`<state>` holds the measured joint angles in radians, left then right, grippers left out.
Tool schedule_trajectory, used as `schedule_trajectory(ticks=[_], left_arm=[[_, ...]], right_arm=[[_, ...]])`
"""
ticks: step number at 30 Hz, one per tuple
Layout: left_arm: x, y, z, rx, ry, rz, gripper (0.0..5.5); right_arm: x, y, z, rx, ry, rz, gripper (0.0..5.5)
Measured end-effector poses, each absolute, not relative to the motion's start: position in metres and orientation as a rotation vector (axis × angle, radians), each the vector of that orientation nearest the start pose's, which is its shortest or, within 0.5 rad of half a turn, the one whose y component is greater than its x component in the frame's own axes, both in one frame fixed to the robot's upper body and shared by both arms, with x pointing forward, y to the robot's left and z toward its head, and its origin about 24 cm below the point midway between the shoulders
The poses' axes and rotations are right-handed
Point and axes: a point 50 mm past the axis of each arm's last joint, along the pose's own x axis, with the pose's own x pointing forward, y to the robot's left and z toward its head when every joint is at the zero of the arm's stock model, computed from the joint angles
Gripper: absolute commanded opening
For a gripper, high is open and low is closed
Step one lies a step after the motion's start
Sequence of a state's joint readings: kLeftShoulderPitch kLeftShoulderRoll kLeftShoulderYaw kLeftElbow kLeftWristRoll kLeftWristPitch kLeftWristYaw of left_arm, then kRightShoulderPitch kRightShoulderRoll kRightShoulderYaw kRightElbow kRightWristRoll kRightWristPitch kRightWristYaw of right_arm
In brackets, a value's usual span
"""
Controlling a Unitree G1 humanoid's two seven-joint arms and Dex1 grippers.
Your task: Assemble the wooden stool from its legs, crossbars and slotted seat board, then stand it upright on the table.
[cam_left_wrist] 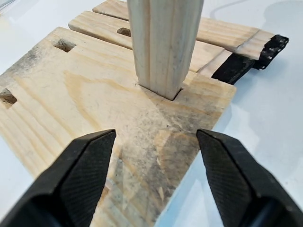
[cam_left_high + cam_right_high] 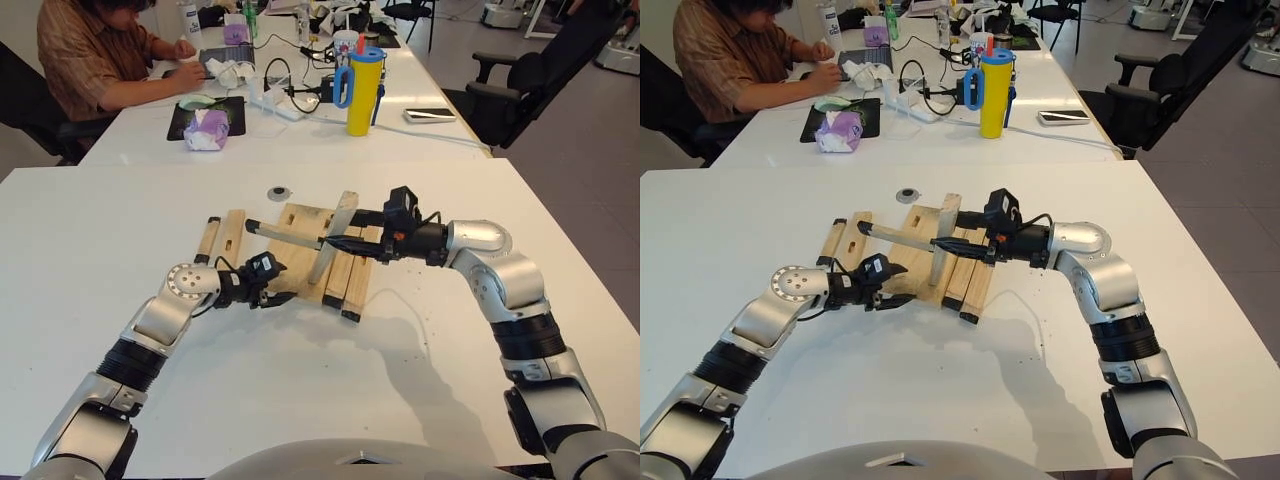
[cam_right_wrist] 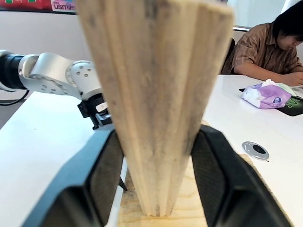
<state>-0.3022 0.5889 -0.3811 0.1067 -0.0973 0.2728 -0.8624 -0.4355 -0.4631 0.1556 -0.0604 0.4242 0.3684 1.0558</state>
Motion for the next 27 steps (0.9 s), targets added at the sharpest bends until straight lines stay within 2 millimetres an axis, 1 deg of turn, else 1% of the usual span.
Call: schedule_trajectory(ticks=[5,8,13,14,15,16,18,20,22,25,27], left_arm=[[0.265,0.154,0.042,0.473,0.436,-1.042,3.17],[0.263,0.152,0.041,0.469,0.432,-1.027,3.17],[0.264,0.149,0.04,0.467,0.425,-1.006,3.17],[0.264,0.149,0.04,0.466,0.425,-1.003,3.17],[0.264,0.149,0.04,0.466,0.424,-1.002,3.17],[0.264,0.149,0.04,0.466,0.423,-1.001,3.17],[0.264,0.148,0.04,0.466,0.422,-1.003,3.17],[0.264,0.148,0.04,0.466,0.422,-1.001,3.17],[0.265,0.147,0.04,0.465,0.419,-0.996,3.17],[0.264,0.145,0.039,0.462,0.418,-0.993,3.17],[0.264,0.143,0.039,0.458,0.418,-0.988,3.17]], right_arm=[[0.283,-0.126,0.138,-0.159,0.029,1.303,2.04],[0.287,-0.125,0.134,-0.163,0.049,1.301,2.04],[0.295,-0.122,0.135,-0.157,0.056,1.297,2.04],[0.297,-0.12,0.136,-0.161,0.055,1.302,2.4],[0.298,-0.119,0.136,-0.163,0.055,1.305,2.5],[0.301,-0.12,0.133,-0.197,0.083,1.288,2.71],[0.301,-0.121,0.125,-0.199,0.127,1.273,2.98],[0.301,-0.122,0.125,-0.197,0.128,1.27,3.36],[0.301,-0.124,0.129,-0.2,0.11,1.26,3.51],[0.3,-0.13,0.138,-0.227,0.09,1.246,3.51],[0.297,-0.14,0.147,-0.251,0.088,1.24,3.51]])
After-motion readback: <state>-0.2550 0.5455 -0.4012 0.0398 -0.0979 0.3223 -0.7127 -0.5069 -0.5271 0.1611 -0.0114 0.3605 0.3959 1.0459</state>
